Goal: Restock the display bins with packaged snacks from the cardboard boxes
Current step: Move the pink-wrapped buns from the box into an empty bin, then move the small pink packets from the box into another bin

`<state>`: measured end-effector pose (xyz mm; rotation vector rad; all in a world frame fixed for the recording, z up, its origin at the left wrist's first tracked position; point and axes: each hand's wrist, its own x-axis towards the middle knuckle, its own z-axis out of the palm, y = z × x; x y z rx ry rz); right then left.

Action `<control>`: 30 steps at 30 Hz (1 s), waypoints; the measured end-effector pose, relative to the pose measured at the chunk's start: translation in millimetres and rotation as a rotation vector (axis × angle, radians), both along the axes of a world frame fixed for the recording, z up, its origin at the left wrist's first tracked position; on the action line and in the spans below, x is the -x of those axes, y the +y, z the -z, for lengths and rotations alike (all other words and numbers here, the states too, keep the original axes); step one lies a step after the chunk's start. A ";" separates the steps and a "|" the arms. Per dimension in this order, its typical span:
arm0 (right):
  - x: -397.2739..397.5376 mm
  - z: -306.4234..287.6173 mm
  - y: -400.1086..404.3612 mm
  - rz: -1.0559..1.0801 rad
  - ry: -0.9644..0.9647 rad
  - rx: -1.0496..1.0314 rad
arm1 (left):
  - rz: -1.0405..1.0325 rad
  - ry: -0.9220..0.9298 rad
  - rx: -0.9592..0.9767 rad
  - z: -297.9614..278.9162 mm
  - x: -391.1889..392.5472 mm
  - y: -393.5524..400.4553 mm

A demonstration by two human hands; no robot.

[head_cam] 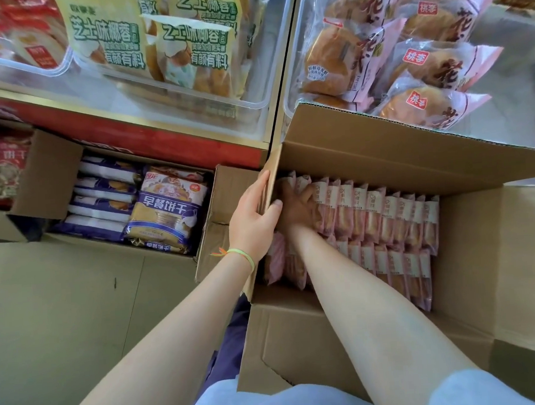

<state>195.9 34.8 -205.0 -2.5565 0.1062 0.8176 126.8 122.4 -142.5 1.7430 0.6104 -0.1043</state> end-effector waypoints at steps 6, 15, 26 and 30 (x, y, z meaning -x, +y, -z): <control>7.4 -16.7 -12.6 0.185 -0.029 -0.194 | 0.006 -0.006 -0.043 -1.2 -0.9 -0.3; 15.0 -121.6 -112.9 0.484 0.103 -0.710 | -0.011 -0.007 -0.442 -41.8 -1.3 -14.5; 46.2 -229.0 -270.4 0.397 0.189 -1.278 | 0.207 0.054 0.992 -148.8 -10.9 -173.0; 47.0 -242.4 -328.8 0.434 0.017 -1.049 | 0.047 -0.106 0.962 -163.8 -10.5 -247.3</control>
